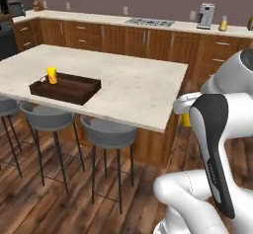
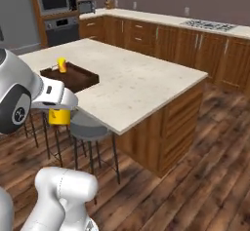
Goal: There is a tray on the dining counter. Grab the cup, mug, and pitcher and place them on the tray. The pitcher may be placed next to the tray if it cannot fit the tray.
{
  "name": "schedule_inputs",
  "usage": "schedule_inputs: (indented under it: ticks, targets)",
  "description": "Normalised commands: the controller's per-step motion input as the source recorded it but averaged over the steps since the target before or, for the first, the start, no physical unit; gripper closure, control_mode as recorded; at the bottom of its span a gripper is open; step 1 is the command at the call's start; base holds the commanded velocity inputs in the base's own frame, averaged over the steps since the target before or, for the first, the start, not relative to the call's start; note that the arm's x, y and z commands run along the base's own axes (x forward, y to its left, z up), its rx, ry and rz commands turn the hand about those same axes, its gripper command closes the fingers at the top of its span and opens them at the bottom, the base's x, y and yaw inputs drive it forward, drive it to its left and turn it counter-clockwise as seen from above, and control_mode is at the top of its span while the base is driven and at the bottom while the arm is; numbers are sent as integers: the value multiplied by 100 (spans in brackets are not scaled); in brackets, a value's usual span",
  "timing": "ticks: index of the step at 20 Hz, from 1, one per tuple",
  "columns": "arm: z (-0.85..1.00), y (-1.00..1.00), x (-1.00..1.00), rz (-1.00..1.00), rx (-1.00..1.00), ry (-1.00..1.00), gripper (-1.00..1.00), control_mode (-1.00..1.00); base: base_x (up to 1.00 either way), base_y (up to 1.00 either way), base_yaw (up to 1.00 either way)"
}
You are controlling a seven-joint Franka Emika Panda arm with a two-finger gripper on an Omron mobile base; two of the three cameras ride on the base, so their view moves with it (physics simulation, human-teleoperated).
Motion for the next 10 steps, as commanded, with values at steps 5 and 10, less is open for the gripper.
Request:
schedule_inputs:
  ticks: [5,10]
  targets:
    - [0,0,0,0,0,0,100,100,3,96,-77]
    - [0,0,0,0,0,0,100,100,-1,100,-54]
